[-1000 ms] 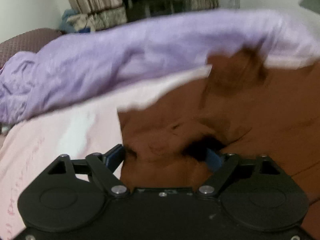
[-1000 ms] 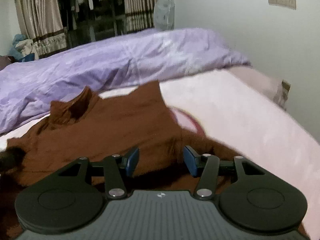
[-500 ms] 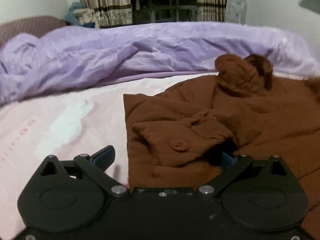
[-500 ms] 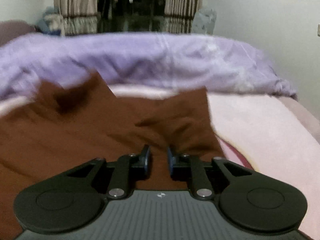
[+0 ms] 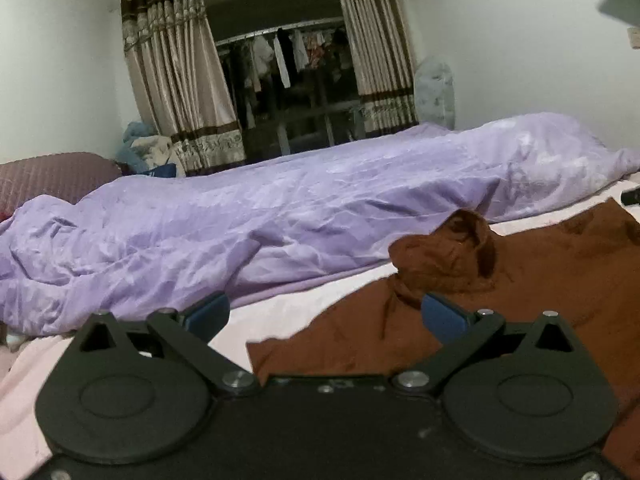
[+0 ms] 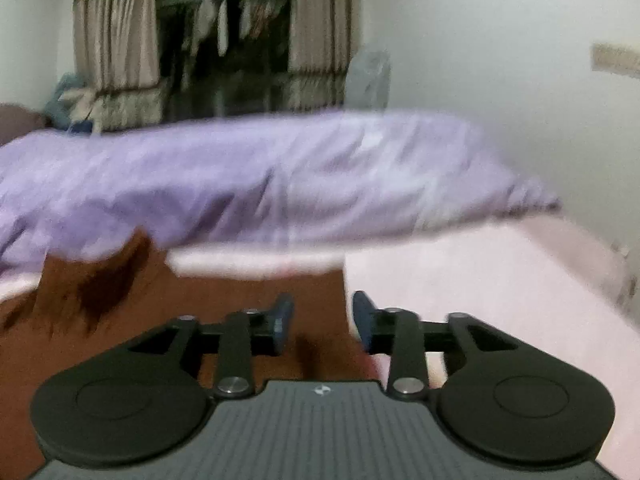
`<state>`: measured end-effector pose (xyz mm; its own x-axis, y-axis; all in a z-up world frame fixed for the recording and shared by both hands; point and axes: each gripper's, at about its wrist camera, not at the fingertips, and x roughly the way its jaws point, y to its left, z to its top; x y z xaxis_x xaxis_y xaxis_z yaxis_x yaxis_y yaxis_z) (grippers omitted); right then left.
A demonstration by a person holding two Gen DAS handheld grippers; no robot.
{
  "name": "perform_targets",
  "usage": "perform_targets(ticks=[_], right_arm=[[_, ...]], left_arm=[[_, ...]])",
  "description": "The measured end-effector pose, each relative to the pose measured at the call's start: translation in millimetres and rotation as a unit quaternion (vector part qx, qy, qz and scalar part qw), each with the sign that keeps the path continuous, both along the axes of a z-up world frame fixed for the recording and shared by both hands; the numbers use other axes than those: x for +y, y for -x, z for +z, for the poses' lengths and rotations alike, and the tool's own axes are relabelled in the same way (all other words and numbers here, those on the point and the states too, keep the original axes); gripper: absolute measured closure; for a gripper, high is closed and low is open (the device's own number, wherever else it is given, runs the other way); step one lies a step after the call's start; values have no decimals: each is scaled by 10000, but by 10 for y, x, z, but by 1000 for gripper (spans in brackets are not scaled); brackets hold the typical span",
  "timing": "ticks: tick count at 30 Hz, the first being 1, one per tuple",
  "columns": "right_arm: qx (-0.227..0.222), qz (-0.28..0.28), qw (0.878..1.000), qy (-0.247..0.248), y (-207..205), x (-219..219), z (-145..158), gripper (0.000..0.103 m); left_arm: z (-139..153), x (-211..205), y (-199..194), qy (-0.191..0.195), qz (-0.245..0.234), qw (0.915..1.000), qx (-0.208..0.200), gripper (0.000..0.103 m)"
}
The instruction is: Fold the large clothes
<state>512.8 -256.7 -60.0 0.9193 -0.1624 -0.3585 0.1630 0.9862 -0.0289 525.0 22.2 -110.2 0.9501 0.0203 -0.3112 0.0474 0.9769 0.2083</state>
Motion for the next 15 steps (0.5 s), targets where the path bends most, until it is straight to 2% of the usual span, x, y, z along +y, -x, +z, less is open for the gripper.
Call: perform_targets(ticks=[3, 6, 8, 10, 15], right_arm=[[320, -61, 9994, 117, -351, -75, -217, 59], [880, -104, 9961, 27, -544, -228, -595, 60], [738, -100, 9966, -346, -461, -320, -556, 60], [833, -157, 9957, -365, -452, -324, -591, 57], [874, -219, 9959, -119, -470, -263, -578, 49]], left_arm=[[-156, 59, -351, 199, 260, 9988, 363, 0], [-527, 154, -615, 410, 403, 9941, 918, 0], [-648, 147, -692, 349, 443, 9912, 1202, 0], [-627, 78, -647, 147, 478, 9937, 1003, 0], [-668, -69, -654, -308, 665, 9923, 994, 0]])
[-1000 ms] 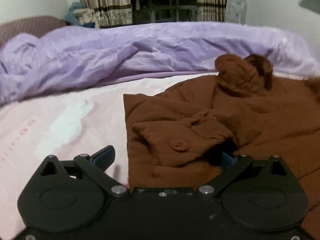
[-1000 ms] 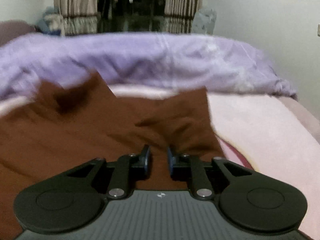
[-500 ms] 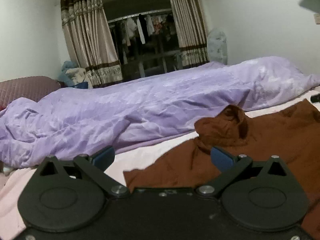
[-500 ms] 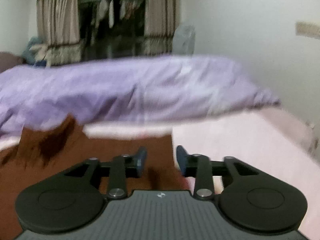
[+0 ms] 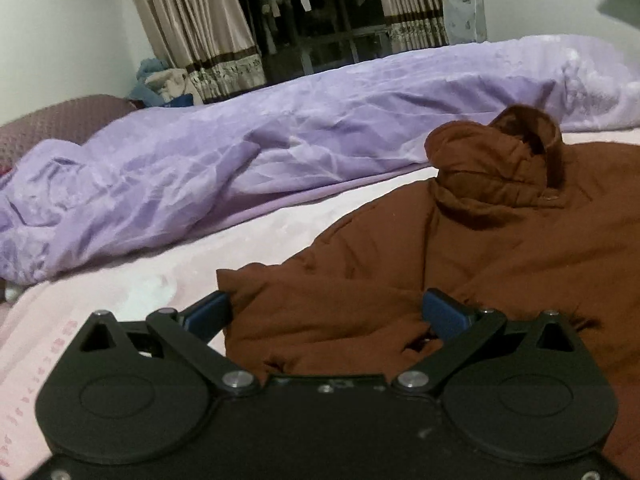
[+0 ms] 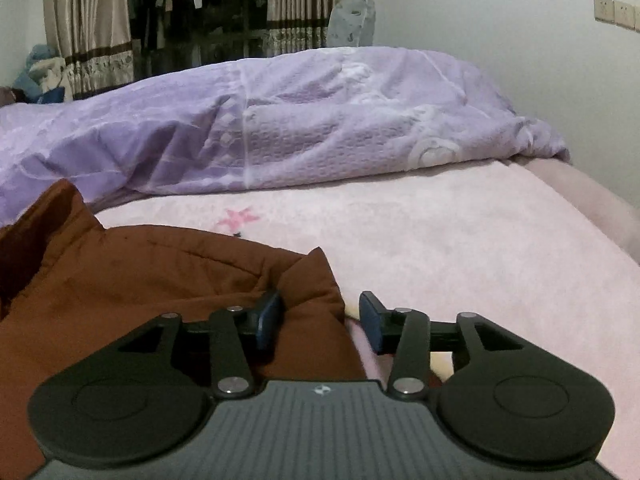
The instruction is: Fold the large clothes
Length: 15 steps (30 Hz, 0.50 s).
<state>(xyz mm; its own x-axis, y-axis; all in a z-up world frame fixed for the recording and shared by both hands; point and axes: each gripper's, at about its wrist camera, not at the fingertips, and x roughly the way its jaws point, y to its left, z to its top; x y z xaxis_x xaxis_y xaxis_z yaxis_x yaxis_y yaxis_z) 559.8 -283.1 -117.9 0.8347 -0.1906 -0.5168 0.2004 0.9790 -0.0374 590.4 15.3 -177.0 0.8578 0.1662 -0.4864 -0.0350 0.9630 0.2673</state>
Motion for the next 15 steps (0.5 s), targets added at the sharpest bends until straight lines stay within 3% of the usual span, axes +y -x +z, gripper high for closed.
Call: perform_targets(ticks=[4, 8, 12, 15], right_arm=[[76, -29, 9979, 649, 172, 198, 330, 54], [-565, 663, 9960, 179, 926, 413, 821, 54], [-536, 1233, 9909, 6, 1434, 695, 1004, 53], [-284, 1362, 9903, 2, 1668, 844, 990, 53]], left_arm=[[299, -160, 177, -322, 273, 9990, 113, 0], [795, -447, 777, -374, 96, 9992, 55, 0], [1066, -641, 1303, 56, -113, 9998, -140, 0], [1072, -682, 1479, 380, -20, 9991, 186, 0]])
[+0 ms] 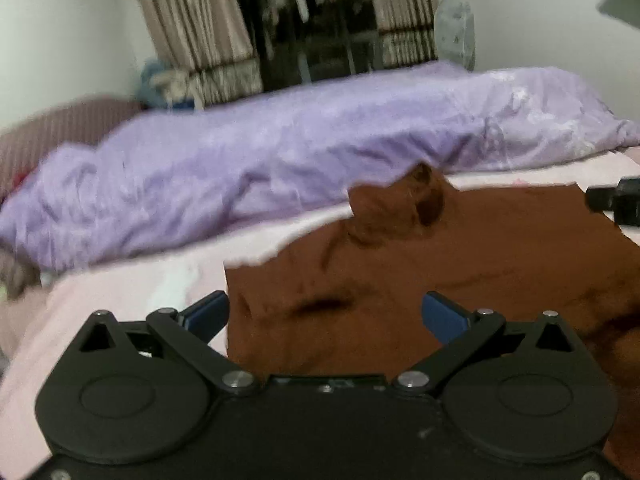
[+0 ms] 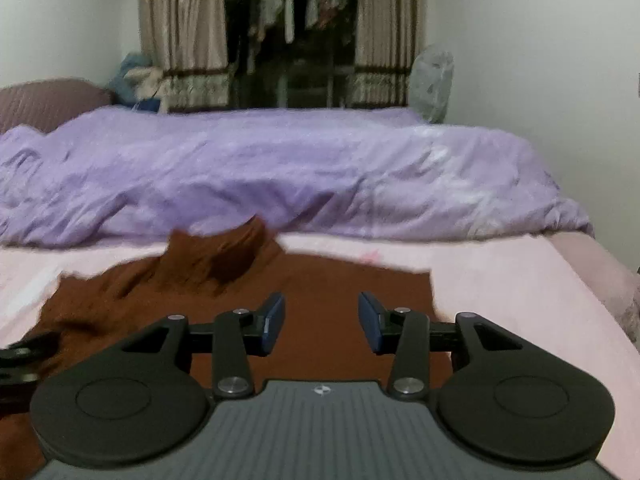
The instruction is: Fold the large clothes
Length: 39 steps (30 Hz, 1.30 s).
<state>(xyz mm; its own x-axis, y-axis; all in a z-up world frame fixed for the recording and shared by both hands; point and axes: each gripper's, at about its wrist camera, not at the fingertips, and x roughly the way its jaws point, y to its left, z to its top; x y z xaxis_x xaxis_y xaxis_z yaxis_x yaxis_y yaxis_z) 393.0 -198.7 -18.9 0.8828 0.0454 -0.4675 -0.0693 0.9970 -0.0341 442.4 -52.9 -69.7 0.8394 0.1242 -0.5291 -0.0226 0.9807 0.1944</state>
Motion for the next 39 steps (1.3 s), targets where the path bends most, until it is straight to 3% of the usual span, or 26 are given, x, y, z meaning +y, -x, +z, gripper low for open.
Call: perform_targets(ticks=[5, 8, 12, 14, 16, 20, 22, 24, 26, 27, 30, 32, 34, 35, 37, 39], right_arm=[[173, -105, 9998, -85, 255, 59, -188, 50], [420, -283, 9987, 19, 223, 11, -489, 50], [884, -533, 9945, -161, 70, -110, -964, 50], [553, -463, 9971, -249, 117, -144, -1111, 49], [531, -450, 9974, -189, 129, -118, -1102, 49], [601, -466, 9969, -180, 230, -89, -1001, 50], [511, -292, 9981, -191, 411, -34, -893, 50], [459, 79, 9988, -175, 620, 48, -829, 50], [600, 262, 9978, -108, 747, 76, -853, 49], [710, 282, 9970, -78, 759, 53, -882, 49], [1013, -14, 9949, -10, 697, -207, -1075, 45], [669, 74, 9977, -75, 702, -411, -1167, 42], [725, 74, 9972, -145, 702, -449, -1107, 42], [746, -65, 9972, 50, 711, -444, -1061, 43], [732, -527, 9934, 709, 718, -507, -1037, 41], [801, -901, 9896, 780, 706, -756, -1075, 34]], left_arm=[[-166, -30, 200, 7, 356, 9992, 203, 0], [-439, 84, 197, 210, 479, 9971, 553, 0], [-926, 252, 101, 94, 649, 9949, 761, 0], [-1118, 388, 108, 499, 533, 9956, 588, 0], [-1086, 465, 133, 730, 467, 9941, 657, 0], [-913, 507, 242, 815, 482, 9921, 817, 0], [-686, 473, 506, 863, 305, 9944, 528, 0], [-623, 380, 733, 438, 107, 9985, 308, 0], [-691, 305, 859, -382, 253, 9983, 373, 0], [-750, 358, 889, -521, 327, 9970, 466, 0], [-1006, 704, 910, -377, 511, 9946, 815, 0], [-1102, 886, 959, -77, 376, 9980, 495, 0], [-1072, 947, 969, 169, 406, 9976, 528, 0], [-1039, 953, 998, 162, 382, 9977, 531, 0], [-1004, 936, 1070, -244, 381, 9976, 524, 0], [-1035, 1009, 1121, -737, 455, 9943, 617, 0]])
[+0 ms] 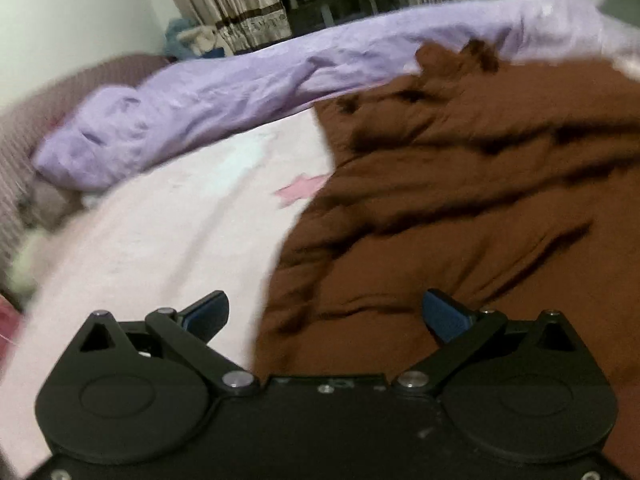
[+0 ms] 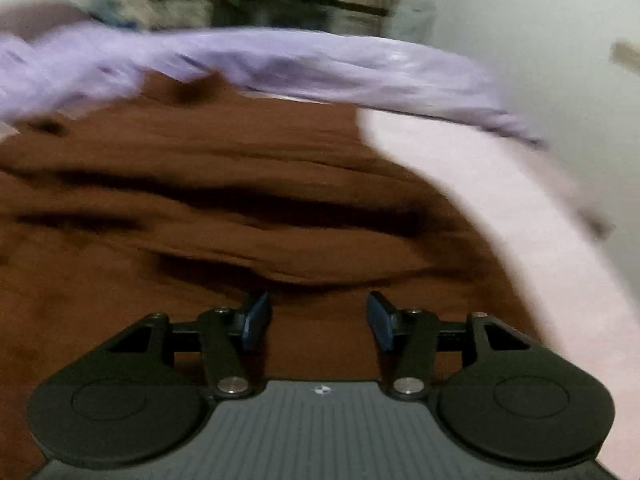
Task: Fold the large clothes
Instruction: 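Smooth the folded jacket with both grippers, pressing the fabric flat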
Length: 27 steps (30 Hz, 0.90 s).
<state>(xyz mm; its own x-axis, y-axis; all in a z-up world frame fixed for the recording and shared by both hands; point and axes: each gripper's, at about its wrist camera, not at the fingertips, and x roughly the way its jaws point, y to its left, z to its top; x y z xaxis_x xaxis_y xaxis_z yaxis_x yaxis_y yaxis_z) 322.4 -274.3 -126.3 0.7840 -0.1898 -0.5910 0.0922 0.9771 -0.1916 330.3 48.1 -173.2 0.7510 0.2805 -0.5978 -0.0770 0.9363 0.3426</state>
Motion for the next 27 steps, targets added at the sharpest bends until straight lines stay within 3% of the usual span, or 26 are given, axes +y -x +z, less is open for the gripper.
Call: perform_targets(ticks=[3, 7, 9, 11, 13, 15, 20, 23, 24, 26, 27], right_arm=[[56, -212, 9972, -710, 31, -485, 31, 31], [160, -68, 9998, -79, 107, -513, 56, 31], [182, -114, 9998, 55, 133, -466, 84, 32], [129, -108, 9994, 313, 259, -392, 142, 33], [12, -200, 9973, 713, 375, -370, 179, 14], [-47, -280, 9955, 901, 511, -462, 183, 10], [463, -221, 9974, 498, 674, -760, 51, 5], [393, -108, 9988, 256, 702, -823, 14, 3], [361, -14, 9991, 201, 702, -814, -3, 9], [313, 164, 9989, -315, 669, -835, 6, 38], [323, 141, 9974, -626, 648, -862, 32, 68]], left_arm=[[24, 265, 120, -11, 76, 9997, 252, 0], [173, 477, 286, -358, 204, 9984, 381, 0], [225, 545, 366, -287, 229, 9983, 450, 0], [268, 589, 465, 92, 201, 9979, 613, 0], [297, 621, 567, 615, 47, 9950, 788, 0], [281, 576, 715, 1043, -238, 9898, 939, 0], [154, 455, 912, 1419, -480, 9817, 1173, 0], [87, 516, 930, 2095, -482, 9686, 1246, 0], [77, 527, 912, 2218, -445, 9667, 1199, 0], [74, 460, 864, 2086, -487, 9699, 1155, 1], [88, 430, 861, 2075, -482, 9707, 1109, 15]])
